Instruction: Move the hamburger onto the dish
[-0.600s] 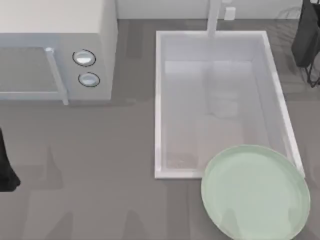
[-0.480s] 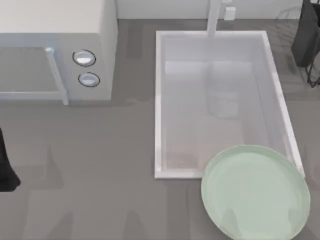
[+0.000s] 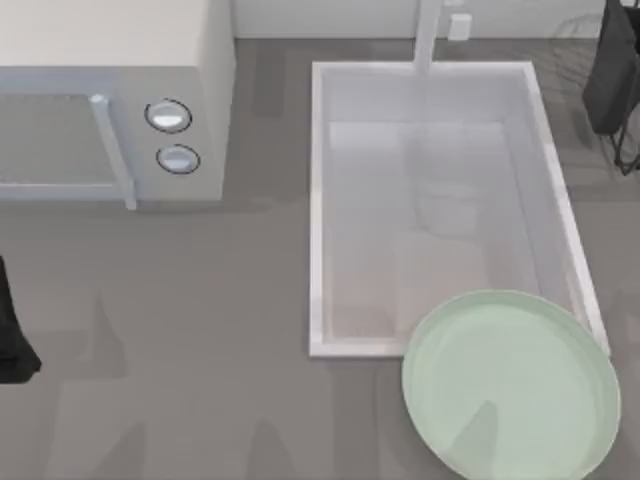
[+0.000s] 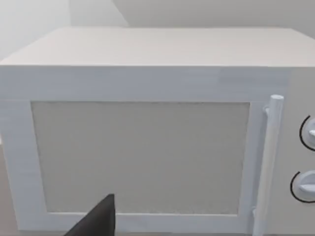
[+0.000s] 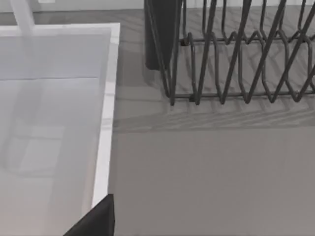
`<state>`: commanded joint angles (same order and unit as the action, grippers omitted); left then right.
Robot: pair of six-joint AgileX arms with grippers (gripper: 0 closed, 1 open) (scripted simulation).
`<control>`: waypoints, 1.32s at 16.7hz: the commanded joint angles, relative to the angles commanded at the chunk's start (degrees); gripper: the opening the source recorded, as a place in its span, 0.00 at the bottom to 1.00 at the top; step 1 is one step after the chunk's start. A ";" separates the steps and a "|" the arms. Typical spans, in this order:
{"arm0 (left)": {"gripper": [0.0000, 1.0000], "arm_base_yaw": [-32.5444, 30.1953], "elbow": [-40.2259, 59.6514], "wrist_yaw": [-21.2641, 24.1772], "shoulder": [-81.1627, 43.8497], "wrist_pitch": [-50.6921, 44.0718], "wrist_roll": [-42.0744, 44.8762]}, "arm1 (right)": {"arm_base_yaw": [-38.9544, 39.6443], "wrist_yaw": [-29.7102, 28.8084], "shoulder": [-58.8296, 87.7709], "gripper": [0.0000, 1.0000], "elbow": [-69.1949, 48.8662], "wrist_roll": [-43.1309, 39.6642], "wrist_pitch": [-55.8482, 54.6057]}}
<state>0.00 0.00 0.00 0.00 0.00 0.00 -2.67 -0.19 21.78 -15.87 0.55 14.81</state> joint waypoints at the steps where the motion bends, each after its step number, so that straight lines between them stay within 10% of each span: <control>1: 1.00 0.00 0.00 0.00 0.00 0.00 0.00 | -0.49 0.02 5.33 1.00 -3.03 0.12 3.14; 11: 1.00 0.00 0.00 0.00 0.00 0.00 0.00 | -5.14 0.12 58.75 1.00 -31.60 1.12 33.16; 22: 1.00 0.00 0.00 0.00 0.00 0.00 0.00 | -6.18 -0.02 69.52 1.00 -40.04 1.39 39.53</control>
<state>0.00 0.00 0.00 0.00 0.00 0.00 -8.85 -0.21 91.31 -55.91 1.94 54.35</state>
